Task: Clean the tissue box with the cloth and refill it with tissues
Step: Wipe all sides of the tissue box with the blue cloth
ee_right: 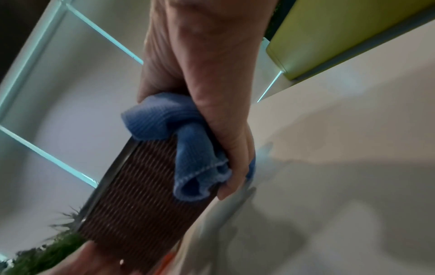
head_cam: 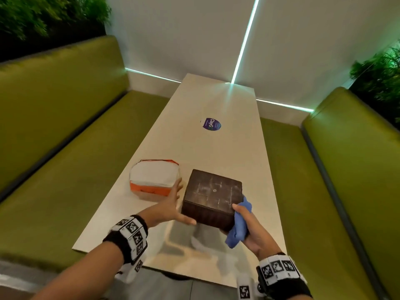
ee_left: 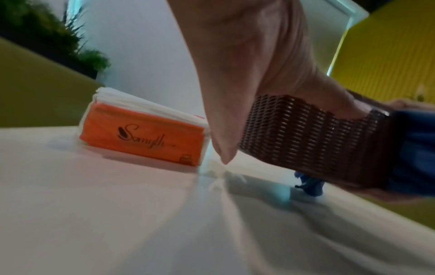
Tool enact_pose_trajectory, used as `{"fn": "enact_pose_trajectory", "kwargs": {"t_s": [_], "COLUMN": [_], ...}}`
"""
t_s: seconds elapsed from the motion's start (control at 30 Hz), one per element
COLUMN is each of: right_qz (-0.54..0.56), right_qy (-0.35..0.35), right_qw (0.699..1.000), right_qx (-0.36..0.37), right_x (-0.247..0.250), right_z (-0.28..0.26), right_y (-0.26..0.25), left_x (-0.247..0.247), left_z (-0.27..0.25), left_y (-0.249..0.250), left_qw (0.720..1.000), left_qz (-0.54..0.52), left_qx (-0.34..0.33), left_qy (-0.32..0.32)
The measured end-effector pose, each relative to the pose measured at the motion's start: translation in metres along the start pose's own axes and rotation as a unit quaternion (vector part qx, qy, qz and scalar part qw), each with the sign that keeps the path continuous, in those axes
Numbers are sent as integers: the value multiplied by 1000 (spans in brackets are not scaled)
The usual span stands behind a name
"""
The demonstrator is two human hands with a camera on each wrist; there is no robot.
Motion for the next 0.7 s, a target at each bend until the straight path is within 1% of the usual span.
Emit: {"fn": "enact_pose_trajectory", "kwargs": {"t_s": [0.07, 0.17, 0.4, 0.5, 0.6, 0.7], "right_qz": [-21, -41, -62, -107, -220, -334], "right_qy": [0, 2, 16, 60, 126, 172], "right_qw": [1000, 999, 998, 992, 967, 926], "right_qx": [-3, 1, 2, 4, 22, 48], "right_x": [-7, -12, -5, 4, 16, 16], "right_z": [6, 13, 22, 25, 25, 19], "right_y": [2, 2, 2, 2, -6, -26], "left_x": [1, 5, 7, 9, 12, 12], "left_z": [3, 7, 20, 22, 23, 24], "left_y": [-5, -8, -12, -12, -17, -19], "left_qw": [1000, 1000, 999, 998, 998, 998], "left_qz": [0, 3, 21, 34, 45, 54], "left_qx": [-7, -7, -27, -23, -2, -12], "left_qy": [-21, -22, -39, -46, -44, -39]}}
Point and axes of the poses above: each hand's wrist, its own z-axis towards the middle knuckle, its own x-axis out of the back of the hand, y = z × x, the point moved 9 cm from there along z, towards the middle knuckle, and after that the axes turned 11 degrees about -x, right-handed, at the moved point
